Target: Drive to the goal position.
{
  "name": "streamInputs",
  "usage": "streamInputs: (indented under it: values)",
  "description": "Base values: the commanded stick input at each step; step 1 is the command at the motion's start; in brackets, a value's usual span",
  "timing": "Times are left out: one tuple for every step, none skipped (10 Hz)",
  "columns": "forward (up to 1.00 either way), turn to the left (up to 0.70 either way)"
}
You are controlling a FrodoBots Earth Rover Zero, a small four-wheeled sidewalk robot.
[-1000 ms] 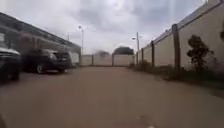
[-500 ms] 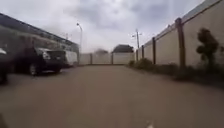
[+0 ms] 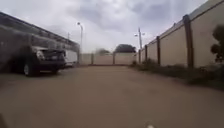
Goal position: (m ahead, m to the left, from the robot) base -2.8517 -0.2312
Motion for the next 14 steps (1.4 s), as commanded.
streamInputs:
  values:
    - [1.0,0.0]
    - [1.0,0.0]
    - [1.0,0.0]
    - [1.0,0.0]
    - [1.0,0.0]
    - [1.0,0.0]
    - [1.0,0.0]
    - [1.0,-0.19]
    - [1.0,0.0]
    - [1.0,0.0]
    - [1.0,0.0]
    - [1.0,0.0]
    - [1.0,0.0]
    - [1.0,0.0]
